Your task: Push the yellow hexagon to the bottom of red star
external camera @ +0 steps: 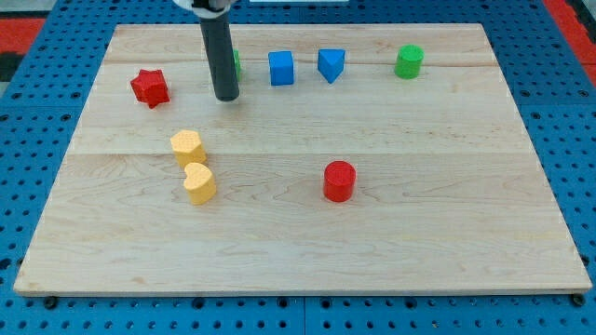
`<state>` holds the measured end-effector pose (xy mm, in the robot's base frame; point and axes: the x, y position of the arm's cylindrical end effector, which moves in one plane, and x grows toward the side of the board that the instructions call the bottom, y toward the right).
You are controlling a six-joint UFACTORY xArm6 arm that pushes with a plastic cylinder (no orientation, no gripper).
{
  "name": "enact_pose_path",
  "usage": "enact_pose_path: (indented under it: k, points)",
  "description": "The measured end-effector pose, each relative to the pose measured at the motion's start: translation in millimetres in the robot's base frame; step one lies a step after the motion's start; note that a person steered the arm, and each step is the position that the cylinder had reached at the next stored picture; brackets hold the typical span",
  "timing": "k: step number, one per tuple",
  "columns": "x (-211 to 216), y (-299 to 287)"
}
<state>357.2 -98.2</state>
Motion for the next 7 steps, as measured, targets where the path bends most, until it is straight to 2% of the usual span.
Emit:
enact_pose_path:
  k: [2, 4, 5, 6, 7]
  points:
    - [33, 0]
    - [33, 7]
    - [44, -27]
    - [44, -88]
    - [33, -80]
